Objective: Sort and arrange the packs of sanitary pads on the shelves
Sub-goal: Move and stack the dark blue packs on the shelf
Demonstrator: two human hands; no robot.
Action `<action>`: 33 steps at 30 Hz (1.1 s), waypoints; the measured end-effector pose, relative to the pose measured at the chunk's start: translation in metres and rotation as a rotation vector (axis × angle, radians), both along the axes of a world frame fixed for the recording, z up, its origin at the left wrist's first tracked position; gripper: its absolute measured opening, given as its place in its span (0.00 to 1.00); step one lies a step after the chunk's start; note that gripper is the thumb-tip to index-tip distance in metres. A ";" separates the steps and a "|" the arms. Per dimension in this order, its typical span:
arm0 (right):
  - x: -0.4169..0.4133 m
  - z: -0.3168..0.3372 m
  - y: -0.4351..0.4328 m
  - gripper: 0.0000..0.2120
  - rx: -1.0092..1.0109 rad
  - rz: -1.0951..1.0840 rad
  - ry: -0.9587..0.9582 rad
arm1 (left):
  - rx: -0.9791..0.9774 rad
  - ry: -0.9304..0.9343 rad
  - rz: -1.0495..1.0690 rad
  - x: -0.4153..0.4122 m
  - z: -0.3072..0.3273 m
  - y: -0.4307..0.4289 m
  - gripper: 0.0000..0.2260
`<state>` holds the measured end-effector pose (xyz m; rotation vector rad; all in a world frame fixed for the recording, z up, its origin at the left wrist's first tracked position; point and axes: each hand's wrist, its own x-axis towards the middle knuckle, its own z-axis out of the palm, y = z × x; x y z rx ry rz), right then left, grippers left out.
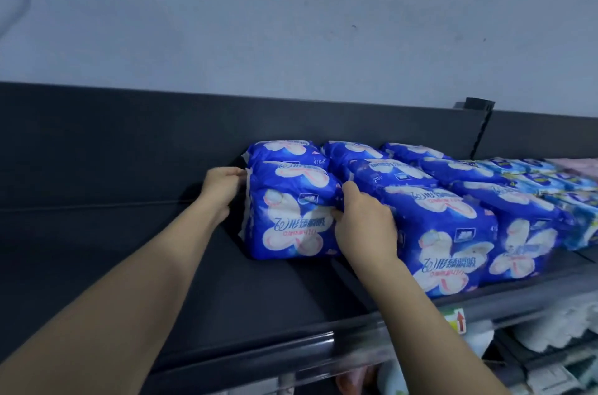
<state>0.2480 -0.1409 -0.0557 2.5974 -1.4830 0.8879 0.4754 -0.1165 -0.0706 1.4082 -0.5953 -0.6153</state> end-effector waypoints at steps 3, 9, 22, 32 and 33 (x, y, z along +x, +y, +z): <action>0.004 -0.001 -0.002 0.12 0.054 0.014 -0.045 | 0.043 -0.039 -0.109 0.002 0.003 0.008 0.12; 0.008 -0.007 0.001 0.19 0.171 0.017 -0.242 | 0.214 -0.119 -0.692 0.005 0.016 0.043 0.34; -0.005 -0.017 0.012 0.38 0.232 0.168 -0.139 | 0.189 -0.280 -0.445 -0.048 -0.015 0.045 0.53; -0.030 -0.004 0.013 0.51 0.329 0.317 -0.026 | 0.515 -0.664 -0.142 -0.081 0.015 0.082 0.34; -0.033 -0.004 0.015 0.49 0.316 0.337 -0.014 | 0.593 -0.744 -0.101 -0.086 0.019 0.091 0.35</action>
